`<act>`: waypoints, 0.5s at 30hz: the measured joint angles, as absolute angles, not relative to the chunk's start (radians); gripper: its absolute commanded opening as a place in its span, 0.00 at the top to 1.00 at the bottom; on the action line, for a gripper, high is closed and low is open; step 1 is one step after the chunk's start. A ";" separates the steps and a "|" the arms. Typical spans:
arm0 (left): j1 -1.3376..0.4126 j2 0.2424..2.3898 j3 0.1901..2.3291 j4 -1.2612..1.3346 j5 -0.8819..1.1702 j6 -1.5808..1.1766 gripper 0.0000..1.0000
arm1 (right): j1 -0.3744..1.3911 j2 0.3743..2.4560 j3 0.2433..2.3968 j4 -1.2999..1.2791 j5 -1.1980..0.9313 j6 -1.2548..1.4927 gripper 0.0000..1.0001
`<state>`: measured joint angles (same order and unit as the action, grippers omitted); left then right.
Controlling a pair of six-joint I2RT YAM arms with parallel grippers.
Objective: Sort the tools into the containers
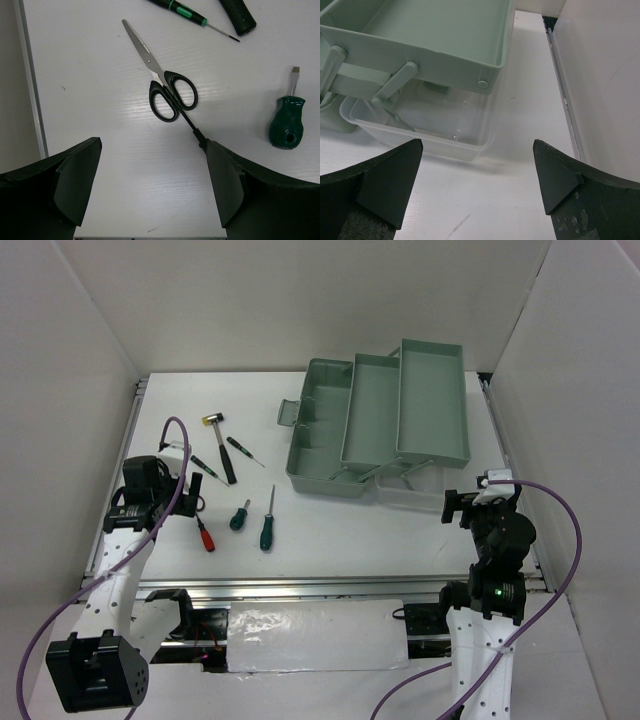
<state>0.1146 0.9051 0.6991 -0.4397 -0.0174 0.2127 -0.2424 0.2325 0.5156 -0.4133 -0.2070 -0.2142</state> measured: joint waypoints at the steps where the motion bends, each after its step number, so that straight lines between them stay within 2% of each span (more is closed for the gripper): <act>1: 0.115 0.905 0.706 -0.446 -0.010 0.220 0.01 | -0.242 0.239 0.516 -0.414 -0.207 -0.214 0.00; 10: 0.115 0.987 0.804 -0.497 0.102 0.335 0.01 | -0.243 0.250 0.516 -0.420 -0.208 -0.209 0.00; 14: 0.087 1.035 0.862 -0.532 0.169 0.349 0.16 | -0.243 0.250 0.516 -0.421 -0.208 -0.207 0.00; 15: 0.059 1.053 0.878 -0.538 0.173 0.349 0.17 | -0.243 0.251 0.516 -0.421 -0.208 -0.207 0.00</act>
<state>0.0593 1.0534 0.8776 -0.5381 0.1730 0.3489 -0.2428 0.2508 0.5156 -0.4210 -0.2085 -0.2070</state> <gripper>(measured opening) 0.862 0.994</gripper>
